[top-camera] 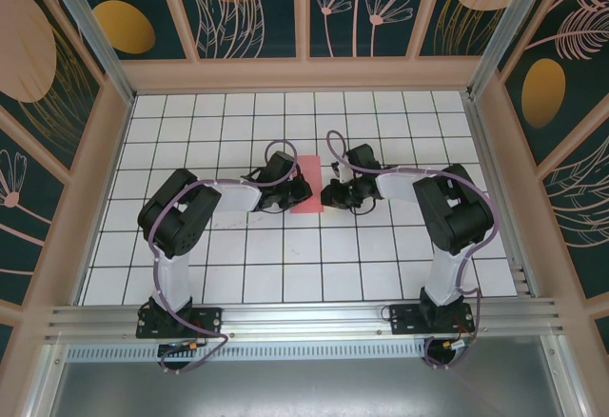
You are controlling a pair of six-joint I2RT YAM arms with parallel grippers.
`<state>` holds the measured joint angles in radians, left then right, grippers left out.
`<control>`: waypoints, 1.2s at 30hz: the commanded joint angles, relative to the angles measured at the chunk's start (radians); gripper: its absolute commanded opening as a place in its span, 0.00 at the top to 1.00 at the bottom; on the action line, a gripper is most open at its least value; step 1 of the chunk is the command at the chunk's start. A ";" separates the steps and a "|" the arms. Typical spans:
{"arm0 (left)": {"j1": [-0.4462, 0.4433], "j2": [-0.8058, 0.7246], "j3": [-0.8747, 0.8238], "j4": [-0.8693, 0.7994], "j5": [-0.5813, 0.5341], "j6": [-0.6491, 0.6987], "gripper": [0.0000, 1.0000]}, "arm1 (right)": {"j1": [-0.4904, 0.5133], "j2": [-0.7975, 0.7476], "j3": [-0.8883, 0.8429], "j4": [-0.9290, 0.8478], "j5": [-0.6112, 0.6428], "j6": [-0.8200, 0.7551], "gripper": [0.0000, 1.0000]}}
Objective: Fold a paper plane with a square sheet of paper (pick it up from the middle)
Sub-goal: Fold the triangle a second time at the center of the table.
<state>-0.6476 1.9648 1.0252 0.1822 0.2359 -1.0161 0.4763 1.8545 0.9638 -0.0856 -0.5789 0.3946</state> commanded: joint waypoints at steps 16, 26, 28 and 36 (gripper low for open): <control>-0.003 0.026 0.000 -0.062 -0.026 -0.009 0.90 | -0.008 0.018 -0.006 -0.001 -0.021 0.034 0.78; -0.002 0.025 -0.001 -0.061 -0.025 -0.010 0.90 | -0.010 0.032 -0.015 0.038 -0.068 0.069 0.83; -0.002 0.025 0.001 -0.062 -0.024 -0.007 0.90 | -0.010 0.035 -0.014 0.038 -0.071 0.068 0.84; -0.002 0.003 0.008 -0.044 -0.017 0.010 0.89 | -0.014 0.043 -0.010 0.019 -0.026 0.061 0.93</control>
<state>-0.6476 1.9648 1.0264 0.1822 0.2344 -1.0157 0.4690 1.8824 0.9581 -0.0601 -0.6289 0.4549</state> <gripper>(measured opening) 0.113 0.076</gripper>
